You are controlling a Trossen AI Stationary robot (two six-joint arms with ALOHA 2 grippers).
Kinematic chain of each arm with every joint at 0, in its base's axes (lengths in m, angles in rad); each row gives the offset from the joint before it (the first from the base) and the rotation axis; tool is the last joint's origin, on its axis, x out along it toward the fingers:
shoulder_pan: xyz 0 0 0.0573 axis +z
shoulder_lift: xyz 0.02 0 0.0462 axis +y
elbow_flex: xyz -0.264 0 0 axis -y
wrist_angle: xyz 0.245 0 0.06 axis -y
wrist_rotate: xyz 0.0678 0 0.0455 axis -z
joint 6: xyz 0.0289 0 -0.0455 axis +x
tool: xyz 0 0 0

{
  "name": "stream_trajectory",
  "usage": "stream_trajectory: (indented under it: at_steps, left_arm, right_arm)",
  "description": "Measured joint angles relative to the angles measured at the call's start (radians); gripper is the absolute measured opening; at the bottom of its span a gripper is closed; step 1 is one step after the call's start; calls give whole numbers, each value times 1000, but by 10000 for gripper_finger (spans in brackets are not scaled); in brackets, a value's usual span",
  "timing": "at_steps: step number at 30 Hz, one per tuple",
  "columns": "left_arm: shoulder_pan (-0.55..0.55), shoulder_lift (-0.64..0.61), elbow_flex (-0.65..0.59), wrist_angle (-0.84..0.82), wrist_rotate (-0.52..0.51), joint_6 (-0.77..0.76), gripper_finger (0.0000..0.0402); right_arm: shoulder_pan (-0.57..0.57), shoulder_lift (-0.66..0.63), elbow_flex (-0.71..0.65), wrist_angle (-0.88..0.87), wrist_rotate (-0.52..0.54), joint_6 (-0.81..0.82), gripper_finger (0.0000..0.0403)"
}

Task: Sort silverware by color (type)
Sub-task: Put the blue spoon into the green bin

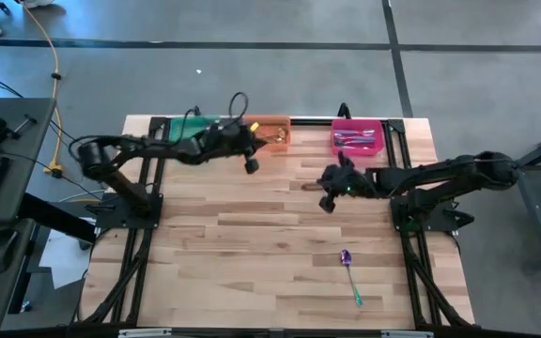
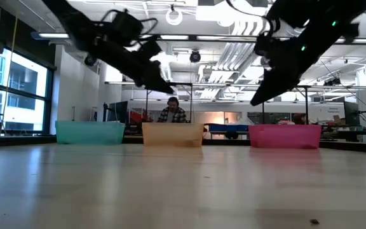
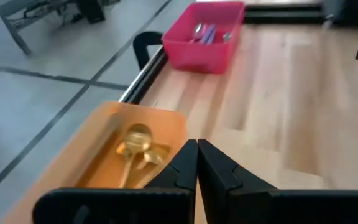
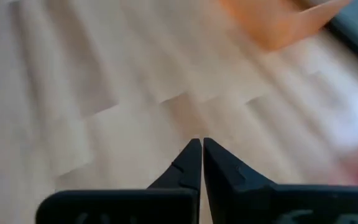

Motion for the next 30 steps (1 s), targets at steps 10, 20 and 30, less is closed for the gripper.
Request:
stream_trajectory:
  at_steps: [10,20,30]
  left_arm:
    - [-169,-204,-259,187,-9,-119,1]
    - [-290,-241,-329,192,-100,-183,1]
    - [-376,-241,-330,196,-167,-189,1]
  right_arm:
    - [377,1,84,-396,34,632,0]
    - [732,15,84,-527,-20,1183,1]
    - [852,192,105,-456,-171,1403,90]
